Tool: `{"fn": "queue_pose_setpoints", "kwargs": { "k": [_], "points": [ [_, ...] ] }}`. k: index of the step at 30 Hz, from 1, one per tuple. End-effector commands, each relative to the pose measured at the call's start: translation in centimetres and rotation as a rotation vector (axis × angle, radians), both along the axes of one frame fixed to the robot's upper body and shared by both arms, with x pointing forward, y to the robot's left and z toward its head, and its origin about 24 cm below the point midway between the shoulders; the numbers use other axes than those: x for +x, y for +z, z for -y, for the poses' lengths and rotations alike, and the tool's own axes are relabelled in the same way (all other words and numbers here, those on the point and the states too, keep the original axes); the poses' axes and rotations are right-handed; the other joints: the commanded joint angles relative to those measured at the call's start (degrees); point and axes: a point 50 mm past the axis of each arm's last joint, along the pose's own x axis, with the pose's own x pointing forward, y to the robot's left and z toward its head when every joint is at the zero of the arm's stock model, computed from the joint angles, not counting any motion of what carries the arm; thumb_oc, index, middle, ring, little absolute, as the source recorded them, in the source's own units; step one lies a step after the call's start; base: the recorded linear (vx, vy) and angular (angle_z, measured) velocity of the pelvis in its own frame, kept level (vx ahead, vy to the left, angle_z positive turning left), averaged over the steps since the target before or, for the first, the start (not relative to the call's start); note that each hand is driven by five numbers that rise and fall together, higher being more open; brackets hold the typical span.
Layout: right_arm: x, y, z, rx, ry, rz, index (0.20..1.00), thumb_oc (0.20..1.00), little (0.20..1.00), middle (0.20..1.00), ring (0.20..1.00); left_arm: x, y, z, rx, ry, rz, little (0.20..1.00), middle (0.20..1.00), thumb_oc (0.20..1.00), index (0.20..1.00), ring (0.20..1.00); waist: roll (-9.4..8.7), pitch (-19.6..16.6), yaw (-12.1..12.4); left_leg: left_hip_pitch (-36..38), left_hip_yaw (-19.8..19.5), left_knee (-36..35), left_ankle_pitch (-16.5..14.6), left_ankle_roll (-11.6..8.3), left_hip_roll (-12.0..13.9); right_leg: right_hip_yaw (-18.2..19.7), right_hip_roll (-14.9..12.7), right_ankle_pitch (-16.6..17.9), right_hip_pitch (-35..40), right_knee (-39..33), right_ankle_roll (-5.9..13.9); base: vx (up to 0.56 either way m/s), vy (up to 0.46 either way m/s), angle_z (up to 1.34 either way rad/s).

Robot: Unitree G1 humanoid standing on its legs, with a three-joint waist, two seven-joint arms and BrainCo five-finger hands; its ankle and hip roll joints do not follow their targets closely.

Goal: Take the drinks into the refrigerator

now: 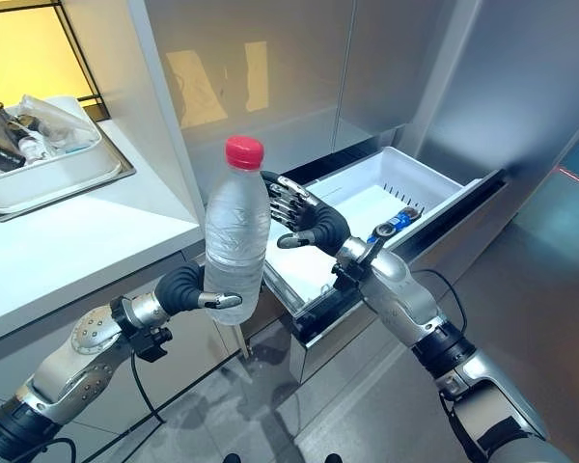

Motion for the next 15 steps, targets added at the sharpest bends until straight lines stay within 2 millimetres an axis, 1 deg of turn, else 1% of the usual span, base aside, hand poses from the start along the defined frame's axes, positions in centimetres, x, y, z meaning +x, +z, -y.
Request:
{"fn": "queue_pose_setpoints", "kwargs": {
  "k": [1,6,7,8,9,10,11,15],
  "points": [
    [0.6,3.9,-0.7,0.058,0.012,0.135,1.000,1.000,1.000,1.000,1.000,0.5,3.9,0.4,-0.118,-0.054,0.138,0.200,0.200,0.200,0.200,0.200,-0.74,-0.22,0.37,3.18,-0.27,2.19,-7.97,5.75,-5.02,-1.41,2.39,-6.79,4.20,1.84,-0.87,0.00,0.000,0.00],
    [-0.3,3.6,-1.1,0.049,0.076,0.127,1.000,1.000,1.000,1.000,1.000,0.5,3.8,0.2,-0.106,-0.049,0.133,0.200,0.200,0.200,0.200,0.200,-0.80,-0.13,0.12,3.36,-0.07,2.15,-7.97,5.71,-4.99,-1.27,2.55,-6.81,4.25,1.80,-0.84,0.00,0.000,-0.03],
    [-0.9,3.3,-1.1,0.031,0.114,0.124,0.909,0.909,0.909,0.909,0.909,0.5,3.7,0.1,-0.100,-0.044,0.131,0.200,0.200,0.200,0.200,0.200,-0.85,-0.16,-0.01,3.43,-0.14,2.16,-7.98,5.71,-5.00,-1.15,2.63,-6.88,4.24,1.81,-0.88,0.01,-0.011,-0.03],
    [-1.3,3.0,-1.2,0.019,0.140,0.115,0.338,0.338,0.338,0.338,0.338,0.5,3.6,0.1,-0.101,-0.038,0.130,0.200,0.200,0.200,0.200,0.200,-0.96,-0.18,-0.03,3.42,-0.18,2.18,-7.98,5.68,-4.95,-1.16,2.67,-6.94,4.26,1.82,-0.90,0.00,-0.016,-0.03],
    [-1.6,2.9,-1.1,-0.012,0.156,0.125,0.200,0.200,0.200,0.200,0.200,0.6,3.7,0.0,-0.102,-0.032,0.133,0.200,0.200,0.200,0.200,0.200,-1.04,-0.14,-0.10,3.40,-0.19,2.19,-7.96,5.62,-4.91,-1.16,2.69,-6.99,4.23,1.89,-0.91,0.00,0.000,0.00],
    [-2.2,3.0,-1.2,-0.044,0.189,0.144,0.200,0.200,0.200,0.200,0.200,0.6,3.8,-0.1,-0.098,-0.031,0.137,0.200,0.200,0.200,0.200,0.200,-1.10,-0.14,-0.23,3.41,-0.27,2.25,-7.98,5.57,-4.88,-1.22,2.73,-7.07,4.19,2.01,-0.93,0.00,0.000,0.00],
    [-2.4,2.8,-1.2,-0.055,0.208,0.130,0.200,0.200,0.200,0.200,0.200,0.7,3.8,-0.1,-0.096,-0.030,0.140,0.200,0.200,0.200,0.200,0.200,-1.12,-0.09,-0.30,3.43,-0.35,2.27,-7.97,5.53,-4.82,-1.30,2.73,-7.13,4.22,2.03,-0.95,0.00,0.000,0.00],
    [-3.0,2.3,-1.2,-0.065,0.242,0.109,0.200,0.200,0.200,0.200,0.200,0.7,4.1,0.1,-0.101,-0.035,0.154,0.200,0.200,0.200,0.200,0.200,-1.19,-0.13,-0.44,3.50,-0.59,2.36,-7.99,5.46,-4.73,-1.41,2.76,-7.22,4.39,2.00,-1.04,0.00,0.000,0.00]
  ]
}}
